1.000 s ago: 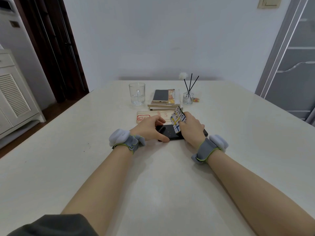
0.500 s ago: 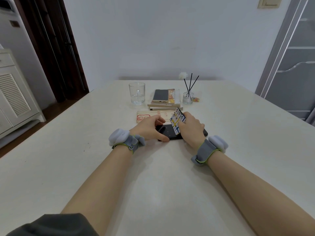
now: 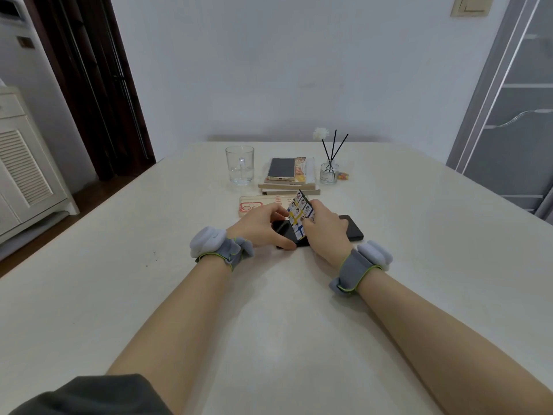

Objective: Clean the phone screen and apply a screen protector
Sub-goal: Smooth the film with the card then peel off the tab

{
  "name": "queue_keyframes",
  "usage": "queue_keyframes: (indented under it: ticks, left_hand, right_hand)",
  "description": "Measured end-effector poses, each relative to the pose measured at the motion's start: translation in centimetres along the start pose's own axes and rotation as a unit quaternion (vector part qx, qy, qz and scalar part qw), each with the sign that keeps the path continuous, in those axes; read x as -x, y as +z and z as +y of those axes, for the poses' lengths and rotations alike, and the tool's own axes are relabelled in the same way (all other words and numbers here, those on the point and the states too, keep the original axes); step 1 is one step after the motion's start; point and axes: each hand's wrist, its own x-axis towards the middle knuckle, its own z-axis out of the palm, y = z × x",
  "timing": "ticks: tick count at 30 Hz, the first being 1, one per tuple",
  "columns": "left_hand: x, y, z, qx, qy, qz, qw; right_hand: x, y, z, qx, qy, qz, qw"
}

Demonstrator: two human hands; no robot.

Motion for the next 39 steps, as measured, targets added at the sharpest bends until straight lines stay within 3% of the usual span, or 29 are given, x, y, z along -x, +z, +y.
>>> queue_keyframes:
  ticks: [9,16,23,31,39]
  left_hand:
    - [0.3,-0.4,0.0,0.008,0.002,-0.005,1.0]
    - [0.2,-0.3,0.0,0.01,-0.001,-0.001,1.0]
    - [0.2,-0.2,-0.1,0.024,-0.005,-0.004,1.0]
    - [0.4,-0.3,0.2,0.012,-0.004,-0.003,1.0]
    - [0.6,-0.8,0.0,-0.01,-0.009,-0.006,1.0]
  right_hand:
    - [0.1,-1.7,0.8,0.009,0.079,0.061,0.995]
    - [0.3,-0.7,-0.1,-0.019,0.035,0.013,0.999]
    - [0.1,-1.4,0.5,0.022,0.078,0.065,0.995]
    - [0.2,-0.7,-0.3,-0.036,0.033,-0.007,0.999]
    - [0.5,-1.1,0.3,-0.007,0.047,0.033,0.998]
